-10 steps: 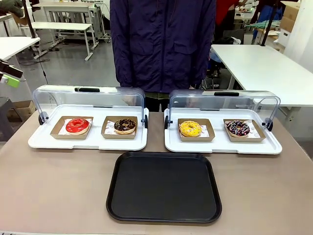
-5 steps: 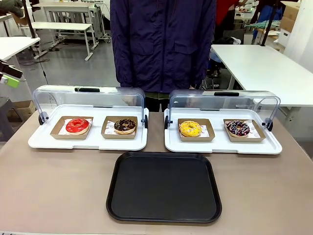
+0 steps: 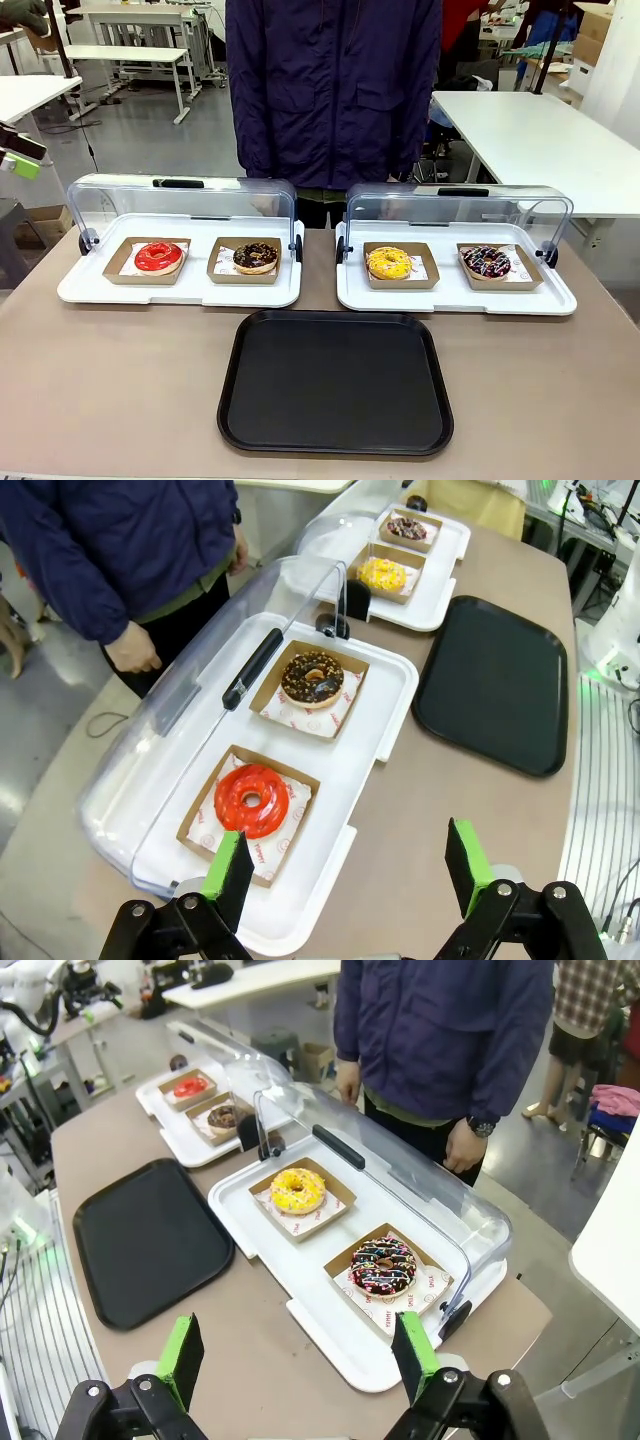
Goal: Move the second donut from the left to the tray.
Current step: Pick up the Paper togo box containing the Donut indicated by the person and place it on the Handle tray.
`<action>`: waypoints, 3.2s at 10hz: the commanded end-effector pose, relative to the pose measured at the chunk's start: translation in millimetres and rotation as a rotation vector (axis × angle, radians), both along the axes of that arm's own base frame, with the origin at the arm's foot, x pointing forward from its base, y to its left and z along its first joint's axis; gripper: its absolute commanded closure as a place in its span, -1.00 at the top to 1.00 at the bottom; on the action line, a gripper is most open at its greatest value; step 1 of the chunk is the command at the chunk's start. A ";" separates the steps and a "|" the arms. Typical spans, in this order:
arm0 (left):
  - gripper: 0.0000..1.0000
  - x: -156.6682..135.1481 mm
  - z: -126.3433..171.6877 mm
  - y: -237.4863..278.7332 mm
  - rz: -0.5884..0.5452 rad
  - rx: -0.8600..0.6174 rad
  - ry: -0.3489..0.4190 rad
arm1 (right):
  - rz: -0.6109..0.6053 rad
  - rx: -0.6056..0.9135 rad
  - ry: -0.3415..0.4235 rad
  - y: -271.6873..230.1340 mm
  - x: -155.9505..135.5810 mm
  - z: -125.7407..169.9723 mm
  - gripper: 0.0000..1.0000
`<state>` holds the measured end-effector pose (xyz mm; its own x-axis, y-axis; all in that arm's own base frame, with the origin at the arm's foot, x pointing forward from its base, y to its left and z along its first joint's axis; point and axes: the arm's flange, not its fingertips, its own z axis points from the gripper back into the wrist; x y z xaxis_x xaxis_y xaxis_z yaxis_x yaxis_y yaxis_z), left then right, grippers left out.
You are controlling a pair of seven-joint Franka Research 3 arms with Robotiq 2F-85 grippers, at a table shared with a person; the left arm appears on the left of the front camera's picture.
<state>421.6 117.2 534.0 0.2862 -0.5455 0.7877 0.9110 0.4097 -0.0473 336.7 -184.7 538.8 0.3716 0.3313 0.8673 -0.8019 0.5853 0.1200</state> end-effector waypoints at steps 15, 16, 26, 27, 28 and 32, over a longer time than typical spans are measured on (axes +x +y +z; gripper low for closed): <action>1.00 0.4 0.2 0.6 -0.015 -0.003 -0.008 | 0.014 0.011 -0.032 -0.7 2.3 1.2 1.00; 1.00 0.4 0.2 0.6 -0.015 -0.003 -0.008 | 0.014 0.011 -0.032 -0.7 2.3 1.2 1.00; 1.00 0.4 0.2 0.6 -0.015 -0.003 -0.008 | 0.014 0.011 -0.032 -0.7 2.3 1.2 1.00; 1.00 0.4 0.2 0.6 -0.015 -0.003 -0.008 | 0.014 0.011 -0.032 -0.7 2.3 1.2 1.00; 1.00 0.4 0.2 0.6 -0.015 -0.003 -0.008 | 0.014 0.011 -0.032 -0.7 2.3 1.2 1.00; 1.00 0.4 0.2 0.6 -0.015 -0.003 -0.008 | 0.014 0.011 -0.032 -0.7 2.3 1.2 1.00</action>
